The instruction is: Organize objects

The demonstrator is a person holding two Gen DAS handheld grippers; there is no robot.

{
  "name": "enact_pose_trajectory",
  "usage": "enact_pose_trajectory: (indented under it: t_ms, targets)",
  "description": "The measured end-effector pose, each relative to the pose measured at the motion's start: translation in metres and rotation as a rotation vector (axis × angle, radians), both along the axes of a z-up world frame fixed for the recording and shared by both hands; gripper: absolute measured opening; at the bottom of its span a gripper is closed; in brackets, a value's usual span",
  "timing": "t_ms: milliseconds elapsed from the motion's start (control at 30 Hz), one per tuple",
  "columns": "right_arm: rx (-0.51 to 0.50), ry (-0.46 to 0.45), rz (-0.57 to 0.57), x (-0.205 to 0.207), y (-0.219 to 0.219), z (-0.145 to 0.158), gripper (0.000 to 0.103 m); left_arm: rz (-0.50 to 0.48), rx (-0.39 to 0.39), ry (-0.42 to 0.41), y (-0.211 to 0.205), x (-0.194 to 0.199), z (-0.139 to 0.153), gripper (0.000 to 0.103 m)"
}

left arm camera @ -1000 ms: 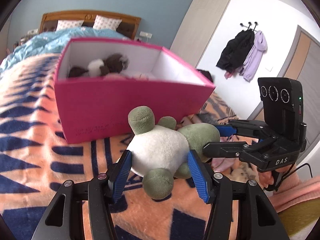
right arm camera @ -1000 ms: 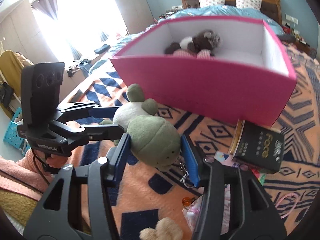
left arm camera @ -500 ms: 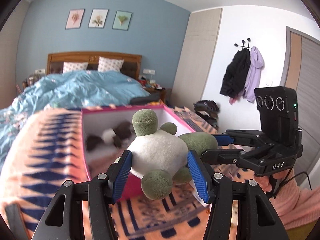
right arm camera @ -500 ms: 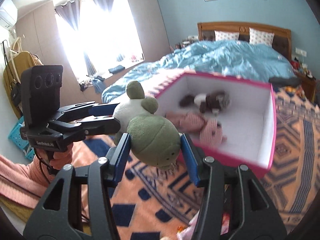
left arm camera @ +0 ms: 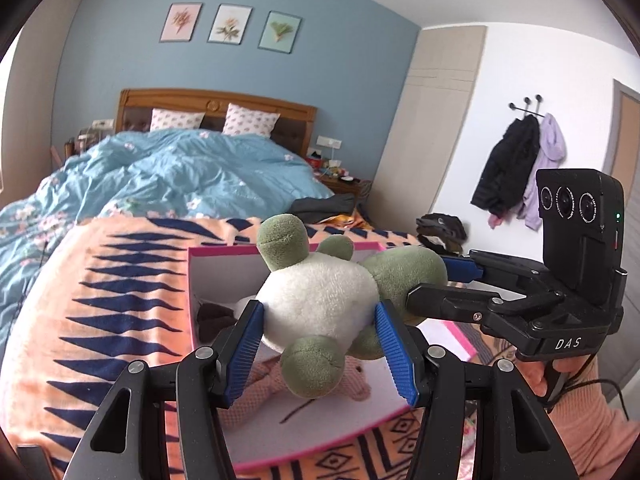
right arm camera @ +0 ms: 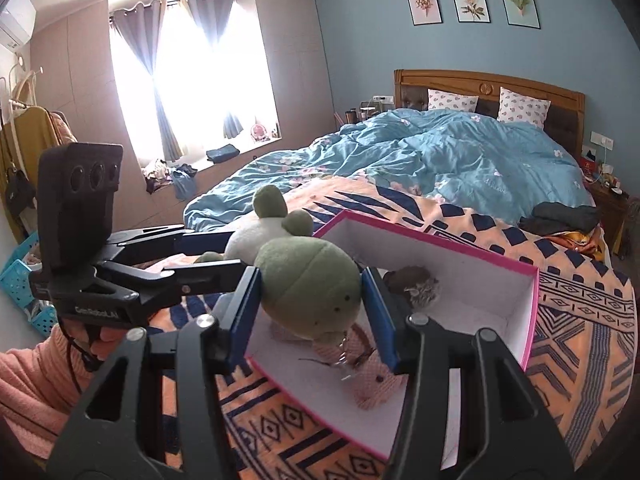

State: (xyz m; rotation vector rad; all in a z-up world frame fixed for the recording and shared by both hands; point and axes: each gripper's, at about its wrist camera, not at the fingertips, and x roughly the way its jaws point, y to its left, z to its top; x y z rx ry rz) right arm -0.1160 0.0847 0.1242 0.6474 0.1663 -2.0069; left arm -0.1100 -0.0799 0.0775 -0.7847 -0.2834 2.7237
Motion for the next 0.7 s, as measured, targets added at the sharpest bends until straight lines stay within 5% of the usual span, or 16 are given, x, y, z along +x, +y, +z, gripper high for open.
enact_pose_trajectory:
  t_ms: [400, 700]
  targets:
    - [0.132, -0.089, -0.007, -0.057, -0.043, -0.046, 0.055, 0.079, 0.029, -0.174, -0.019, -0.049, -0.053, 0.058]
    - [0.228, -0.212, -0.106, -0.081, -0.049, -0.078, 0.06, 0.101, 0.027, -0.175, -0.021, -0.043, -0.06, 0.057]
